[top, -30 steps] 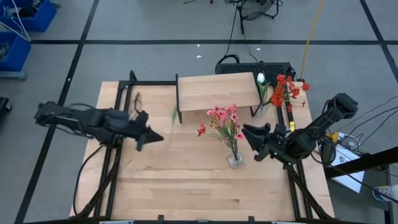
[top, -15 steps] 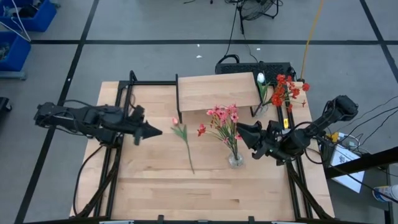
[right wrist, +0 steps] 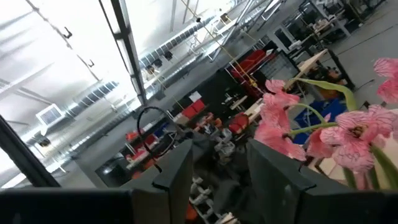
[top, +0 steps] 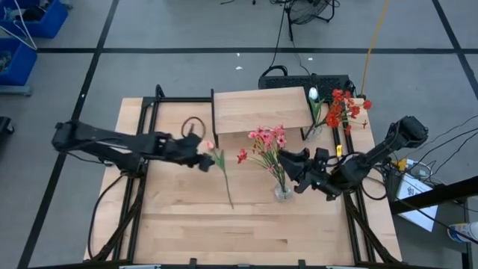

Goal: Pick and place flowers into a vace then onto a shelf
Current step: Put the pink flower into the bottom transparent vase

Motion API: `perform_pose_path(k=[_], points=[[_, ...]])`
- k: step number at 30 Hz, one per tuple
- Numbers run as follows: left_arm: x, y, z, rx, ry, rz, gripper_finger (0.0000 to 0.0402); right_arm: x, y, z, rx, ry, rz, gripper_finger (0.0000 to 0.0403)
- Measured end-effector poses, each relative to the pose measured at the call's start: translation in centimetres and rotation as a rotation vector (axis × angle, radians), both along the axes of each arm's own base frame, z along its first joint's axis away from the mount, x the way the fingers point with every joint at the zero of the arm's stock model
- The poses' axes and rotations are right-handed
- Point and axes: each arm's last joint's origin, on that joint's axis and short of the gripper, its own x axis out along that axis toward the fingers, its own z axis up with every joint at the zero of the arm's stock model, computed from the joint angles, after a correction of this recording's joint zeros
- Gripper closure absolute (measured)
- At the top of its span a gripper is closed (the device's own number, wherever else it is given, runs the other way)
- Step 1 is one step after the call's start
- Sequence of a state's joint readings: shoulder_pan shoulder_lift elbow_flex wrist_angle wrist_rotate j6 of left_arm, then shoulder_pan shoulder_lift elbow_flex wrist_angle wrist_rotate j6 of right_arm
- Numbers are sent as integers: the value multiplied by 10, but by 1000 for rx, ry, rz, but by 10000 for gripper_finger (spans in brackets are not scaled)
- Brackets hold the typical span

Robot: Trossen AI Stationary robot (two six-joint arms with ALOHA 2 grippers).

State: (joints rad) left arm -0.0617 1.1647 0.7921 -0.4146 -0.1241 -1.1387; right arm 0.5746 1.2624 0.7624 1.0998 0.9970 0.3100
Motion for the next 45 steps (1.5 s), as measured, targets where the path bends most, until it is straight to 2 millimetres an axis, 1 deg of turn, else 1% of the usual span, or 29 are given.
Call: perform_pose_path(k=[3,5,7,9,12,15,19,22,25,30,34,37,39,42,45], points=[[20,4,-23,-44,65,14,149,2,-1,-2,-23,28,-10,259],[34,6,-39,-76,79,17,134,3,-2,-3,-31,39,-11,259],[44,9,-54,-101,101,42,124,3,-2,-3,-36,42,-13,259],[52,11,-68,-127,124,89,118,3,-1,-3,-46,47,-13,259],[56,14,-88,-155,201,147,119,2,2,-4,-73,67,-5,259],[59,16,-100,-172,229,171,127,1,6,-7,-111,108,7,259],[65,18,-107,-163,214,171,143,2,9,-14,-140,169,22,259],[67,18,-112,-166,260,190,158,3,11,-18,-137,194,35,259],[70,18,-118,-153,341,180,176,3,11,-21,-136,214,39,259],[83,20,-118,-116,387,127,205,3,11,-21,-135,218,41,259],[94,25,-117,-86,503,91,228,3,11,-21,-129,210,41,259],[98,29,-122,-76,594,12,247,3,11,-21,-128,211,41,259],[101,31,-124,-103,607,-12,259,3,11,-21,-127,210,41,259],[103,32,-124,-93,609,-31,279,3,11,-21,-127,210,41,259],[102,33,-119,-87,616,-74,311,3,11,-21,-122,207,41,259]])
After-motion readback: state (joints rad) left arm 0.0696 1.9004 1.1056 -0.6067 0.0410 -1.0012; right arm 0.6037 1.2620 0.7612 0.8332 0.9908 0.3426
